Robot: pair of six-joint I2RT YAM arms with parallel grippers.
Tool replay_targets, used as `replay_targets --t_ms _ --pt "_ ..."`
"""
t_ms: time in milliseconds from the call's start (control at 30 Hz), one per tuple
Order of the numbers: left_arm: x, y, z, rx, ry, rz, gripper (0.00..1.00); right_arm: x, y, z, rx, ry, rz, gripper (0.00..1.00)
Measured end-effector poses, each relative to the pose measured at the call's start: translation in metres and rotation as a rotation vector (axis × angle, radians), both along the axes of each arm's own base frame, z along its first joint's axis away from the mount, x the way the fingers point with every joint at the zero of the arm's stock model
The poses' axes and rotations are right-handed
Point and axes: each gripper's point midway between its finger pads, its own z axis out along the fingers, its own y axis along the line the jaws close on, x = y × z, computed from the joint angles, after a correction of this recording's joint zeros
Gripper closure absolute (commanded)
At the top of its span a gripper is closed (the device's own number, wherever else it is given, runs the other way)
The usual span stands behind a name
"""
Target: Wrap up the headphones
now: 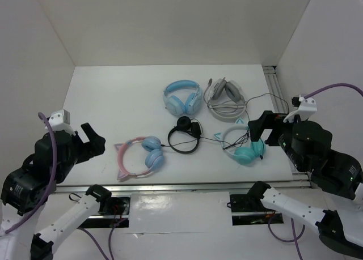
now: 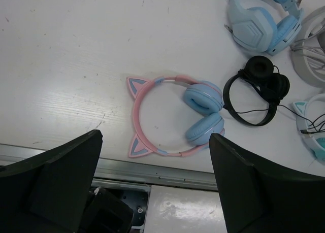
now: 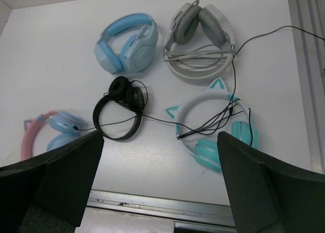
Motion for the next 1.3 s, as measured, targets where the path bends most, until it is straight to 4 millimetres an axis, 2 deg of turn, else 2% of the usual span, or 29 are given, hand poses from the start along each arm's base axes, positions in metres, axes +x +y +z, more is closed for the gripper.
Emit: replay_targets --t_ms 167,333,467,700,800,967,1200,1300 --pt "0.003 -0.007 -0.007 -0.011 0.038 -0.012 0.0 -0.004 -0.003 0.003 0.017 -0.016 0.002 0.0" --pt "0.013 -0.031 -0.022 -0.081 0.08 -0.071 0.0 -0.006 0.004 -0.003 0.034 -0.012 0.042 0.0" --pt "0.022 -0.053 -0.055 -0.166 0.156 -0.092 0.0 -0.006 0.017 -0.015 0.034 0.019 0.094 0.0" --pt "0.034 -0.063 -0.116 -0.221 0.324 0.036 0.0 -0.003 0.053 -0.035 0.081 0.044 0.224 0.0" --pt "0.034 -0.064 -0.148 -0.235 0.392 0.105 0.0 -0.002 0.068 -0.048 0.097 0.064 0.283 0.0" --pt "0.024 -0.049 -0.197 -0.192 0.497 0.254 0.0 -0.003 0.09 -0.062 0.13 0.082 0.37 0.0" --pt "0.02 -0.038 -0.239 -0.161 0.568 0.403 0.0 -0.008 0.1 -0.05 0.205 0.013 0.434 0.0" --pt "0.014 -0.035 -0.261 -0.138 0.605 0.431 0.05 -0.013 0.103 -0.047 0.232 -0.004 0.462 0.0"
